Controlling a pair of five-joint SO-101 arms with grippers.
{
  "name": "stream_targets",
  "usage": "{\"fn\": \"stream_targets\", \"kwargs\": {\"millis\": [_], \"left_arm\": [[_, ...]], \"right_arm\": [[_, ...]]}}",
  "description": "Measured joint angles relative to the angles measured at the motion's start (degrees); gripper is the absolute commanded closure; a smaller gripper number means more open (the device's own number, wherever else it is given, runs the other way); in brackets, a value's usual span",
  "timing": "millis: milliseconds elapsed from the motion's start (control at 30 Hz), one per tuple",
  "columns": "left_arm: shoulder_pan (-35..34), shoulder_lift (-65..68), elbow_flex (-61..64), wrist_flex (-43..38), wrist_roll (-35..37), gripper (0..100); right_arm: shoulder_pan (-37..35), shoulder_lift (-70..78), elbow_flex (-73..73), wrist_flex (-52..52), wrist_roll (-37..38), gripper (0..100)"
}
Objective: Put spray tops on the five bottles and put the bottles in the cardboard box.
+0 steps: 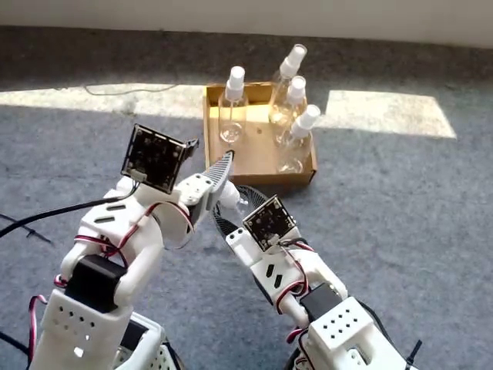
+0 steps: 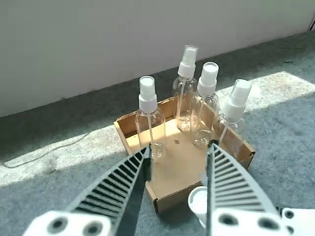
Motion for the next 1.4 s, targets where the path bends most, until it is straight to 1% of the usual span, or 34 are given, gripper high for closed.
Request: {"fn": "stream_targets", "kwargs": {"millis": [100,333,500,633,700,867,967,1067,1200,1300,1400], "left_arm": [[-2.46,-0.18,2.02,0.00,0.00,82],[-2.90,-0.09,6.51,-0.88,0.00,82],[-0.44,-0.26,8.00,-1.32,-0.26,82],[2.11,-0.79,8.79,-1.58,-3.69,82],[2.90,-0.79,8.79,-1.76,-4.31,82],[5.63,-0.18,8.88,-1.67,-4.66,82],[5.71,0.00,8.88,-1.67,-4.66,82],[4.75,0.09,6.15,-1.58,-4.66,82],[2.29,0.00,-2.99,-1.32,-4.66,82],[2.37,-0.18,-9.14,1.93,-4.66,82],[1.49,-0.70,-10.90,5.10,-4.66,82]], "right_arm": [[0.00,0.00,0.00,0.00,0.00,99.3],[0.00,0.00,0.00,0.00,0.00,99.3],[0.00,0.09,0.09,0.00,0.00,99.3],[0.09,0.09,0.09,0.00,0.00,99.3],[0.00,0.09,0.09,0.00,-0.09,99.3],[0.00,-0.09,0.00,0.00,-0.09,99.3],[0.09,-0.18,0.00,0.00,-0.09,99.3],[0.00,-0.18,0.00,0.00,-0.09,99.3],[0.00,-0.18,0.00,0.00,-0.09,99.3],[0.09,-0.18,0.00,0.00,-0.09,99.3],[2.37,-0.18,0.00,-1.14,-0.09,99.3]]}}
